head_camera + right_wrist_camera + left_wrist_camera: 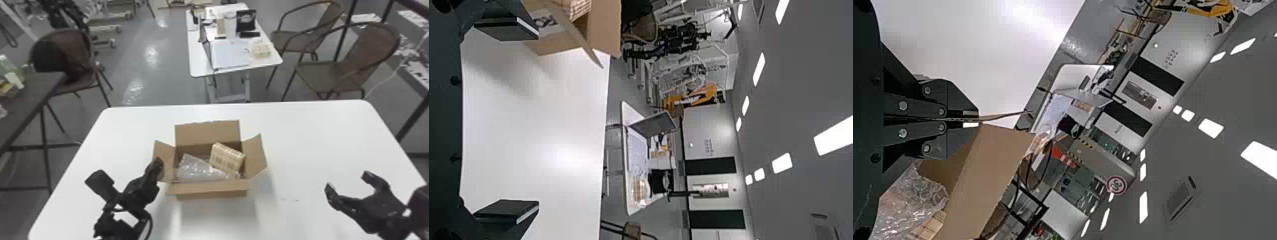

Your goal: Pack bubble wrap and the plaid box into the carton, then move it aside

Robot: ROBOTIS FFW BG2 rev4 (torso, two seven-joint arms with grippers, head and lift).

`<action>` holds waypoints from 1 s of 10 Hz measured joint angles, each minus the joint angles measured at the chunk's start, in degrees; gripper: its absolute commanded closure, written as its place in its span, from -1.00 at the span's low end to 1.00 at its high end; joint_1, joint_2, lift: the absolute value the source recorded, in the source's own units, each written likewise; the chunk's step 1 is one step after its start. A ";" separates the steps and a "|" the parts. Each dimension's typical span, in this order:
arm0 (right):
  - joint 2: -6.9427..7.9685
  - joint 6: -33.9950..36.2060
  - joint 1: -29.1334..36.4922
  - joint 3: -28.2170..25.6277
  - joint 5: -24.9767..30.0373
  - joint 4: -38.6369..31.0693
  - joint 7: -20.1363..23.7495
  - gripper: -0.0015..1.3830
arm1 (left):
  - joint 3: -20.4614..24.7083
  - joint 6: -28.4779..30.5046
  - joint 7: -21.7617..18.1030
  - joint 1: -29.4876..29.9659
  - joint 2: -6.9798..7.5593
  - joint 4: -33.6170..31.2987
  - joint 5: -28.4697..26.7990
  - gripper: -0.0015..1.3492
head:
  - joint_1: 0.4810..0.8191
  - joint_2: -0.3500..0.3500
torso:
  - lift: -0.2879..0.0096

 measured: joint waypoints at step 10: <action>0.00 -19.85 9.31 -11.59 -1.83 7.75 0.65 -0.85 | 9.41 -9.39 15.15 -1.53 -3.32 2.77 -7.40 0.80 | 0.27 0.27 | 0.76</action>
